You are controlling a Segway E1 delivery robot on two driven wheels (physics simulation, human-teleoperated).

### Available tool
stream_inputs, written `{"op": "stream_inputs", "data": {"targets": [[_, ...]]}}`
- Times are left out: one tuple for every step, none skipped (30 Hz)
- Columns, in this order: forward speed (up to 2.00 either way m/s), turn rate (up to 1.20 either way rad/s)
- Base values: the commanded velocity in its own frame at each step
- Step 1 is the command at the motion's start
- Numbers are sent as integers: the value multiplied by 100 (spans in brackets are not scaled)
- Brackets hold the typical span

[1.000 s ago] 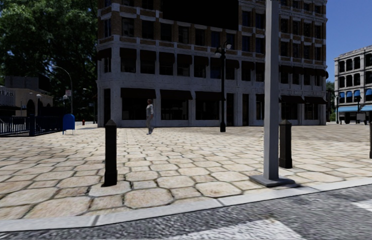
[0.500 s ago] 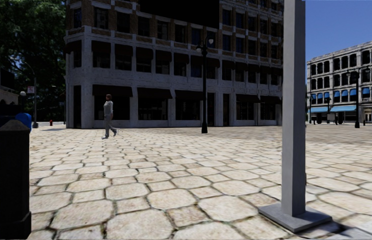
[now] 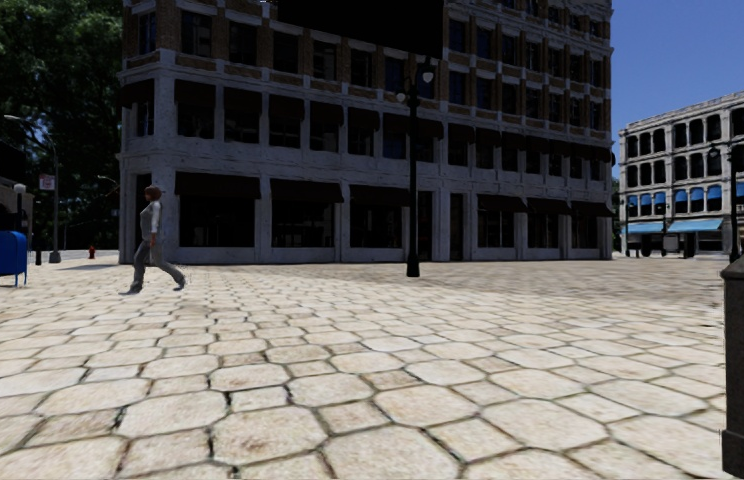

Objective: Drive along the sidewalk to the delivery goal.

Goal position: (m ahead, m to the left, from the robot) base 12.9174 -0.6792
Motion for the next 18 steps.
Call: {"op": "stream_inputs", "data": {"targets": [[200,0],[200,0],[200,-2],[198,-6],[198,-6],[197,-7],[197,-7],[197,-7],[197,-7],[197,-7],[196,-5],[196,-3],[196,-1],[196,-1],[195,0],[195,0],[195,0],[195,0]]}}
